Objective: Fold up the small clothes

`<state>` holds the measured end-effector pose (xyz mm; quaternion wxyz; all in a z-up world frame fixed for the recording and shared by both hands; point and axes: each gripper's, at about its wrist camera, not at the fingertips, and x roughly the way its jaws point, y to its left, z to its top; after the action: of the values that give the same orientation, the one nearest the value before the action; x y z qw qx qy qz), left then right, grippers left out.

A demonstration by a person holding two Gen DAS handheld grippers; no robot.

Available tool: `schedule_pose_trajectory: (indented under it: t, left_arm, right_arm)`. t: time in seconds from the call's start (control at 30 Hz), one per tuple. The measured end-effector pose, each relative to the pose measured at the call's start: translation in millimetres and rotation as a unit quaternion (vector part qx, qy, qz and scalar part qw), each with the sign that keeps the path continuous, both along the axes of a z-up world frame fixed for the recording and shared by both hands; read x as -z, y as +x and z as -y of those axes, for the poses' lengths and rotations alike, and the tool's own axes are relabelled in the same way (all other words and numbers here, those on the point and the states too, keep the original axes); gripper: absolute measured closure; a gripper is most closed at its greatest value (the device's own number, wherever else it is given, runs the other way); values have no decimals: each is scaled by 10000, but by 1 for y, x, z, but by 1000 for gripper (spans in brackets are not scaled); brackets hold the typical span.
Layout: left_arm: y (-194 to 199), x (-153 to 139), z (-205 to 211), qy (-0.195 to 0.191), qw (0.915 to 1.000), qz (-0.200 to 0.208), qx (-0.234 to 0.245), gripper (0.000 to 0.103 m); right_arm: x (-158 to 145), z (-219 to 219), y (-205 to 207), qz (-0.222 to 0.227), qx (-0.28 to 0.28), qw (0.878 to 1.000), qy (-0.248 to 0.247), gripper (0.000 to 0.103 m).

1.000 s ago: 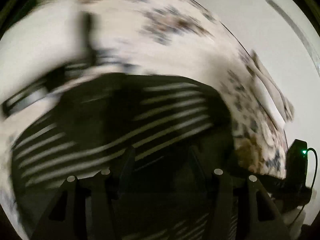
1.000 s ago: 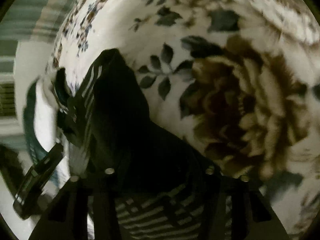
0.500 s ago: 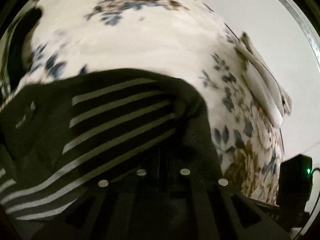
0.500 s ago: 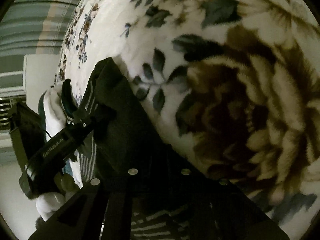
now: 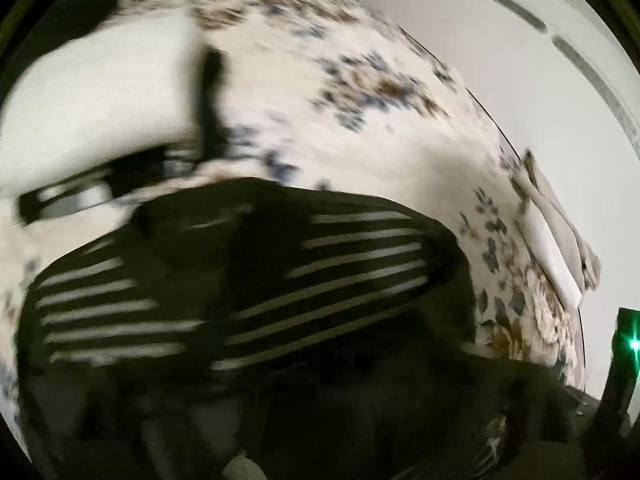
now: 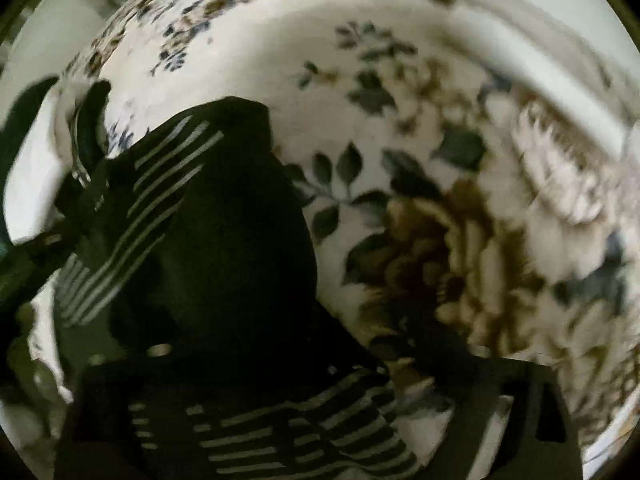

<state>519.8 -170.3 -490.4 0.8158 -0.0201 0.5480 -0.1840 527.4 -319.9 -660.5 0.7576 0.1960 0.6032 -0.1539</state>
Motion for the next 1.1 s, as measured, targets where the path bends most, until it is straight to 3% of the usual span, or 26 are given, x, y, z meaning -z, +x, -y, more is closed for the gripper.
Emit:
schedule_pose_trajectory:
  t: [0.13, 0.27, 0.4, 0.47, 0.53, 0.63, 0.67, 0.73, 0.8, 0.83, 0.9, 0.93, 0.97, 1.1]
  left_arm:
    - [-20, -20, -57, 20, 9977, 54, -679, 0]
    - [-50, -31, -131, 30, 9893, -123, -1453, 0]
    - [-125, -37, -237, 78, 9670, -358, -2520, 0]
    - [-169, -36, -289, 241, 9520, -477, -3013, 0]
    - [-224, -29, -352, 420, 9289, -693, -3613, 0]
    - [-306, -11, -435, 512, 8804, -991, -4610, 1]
    - [-327, -4, -455, 461, 8653, -1112, -4865, 2]
    - [-375, 20, -498, 246, 8224, -1411, -5506, 2]
    - [-404, 44, -519, -87, 7963, -1570, -5841, 3]
    - [-411, 54, -524, -254, 7906, -1590, -5907, 7]
    - [-415, 74, -528, -554, 7903, -1581, -5894, 54]
    - [-413, 78, -529, -627, 7926, -1593, -5852, 93]
    - [-413, 76, -530, -675, 7934, -1495, -5862, 98]
    - [-411, 37, -542, -806, 7946, -734, -5973, 100]
  right_arm:
    - [-25, -34, 7, 37, -330, 9958, -855, 0]
    - [-47, -71, 11, 122, -713, 9923, -1007, 0]
    - [-56, -115, 3, 171, -1099, 9899, -883, 0]
    - [-50, -143, -3, 48, -1327, 9882, -765, 0]
    - [-40, -163, -9, -103, -1490, 9866, -653, 0]
    - [-20, -196, -19, -382, -1752, 9823, -539, 0]
    - [-13, -207, -22, -449, -1830, 9806, -532, 0]
    - [-1, -225, -26, -582, -1933, 9779, -545, 0]
    - [12, -242, -29, -734, -2004, 9753, -568, 0]
    - [16, -248, -29, -783, -2034, 9743, -575, 0]
    - [25, -263, -31, -880, -2128, 9711, -624, 0]
    - [29, -269, -31, -923, -2171, 9695, -660, 0]
    - [33, -276, -32, -963, -2225, 9677, -690, 0]
    - [39, -294, -34, -1018, -2361, 9628, -833, 0]
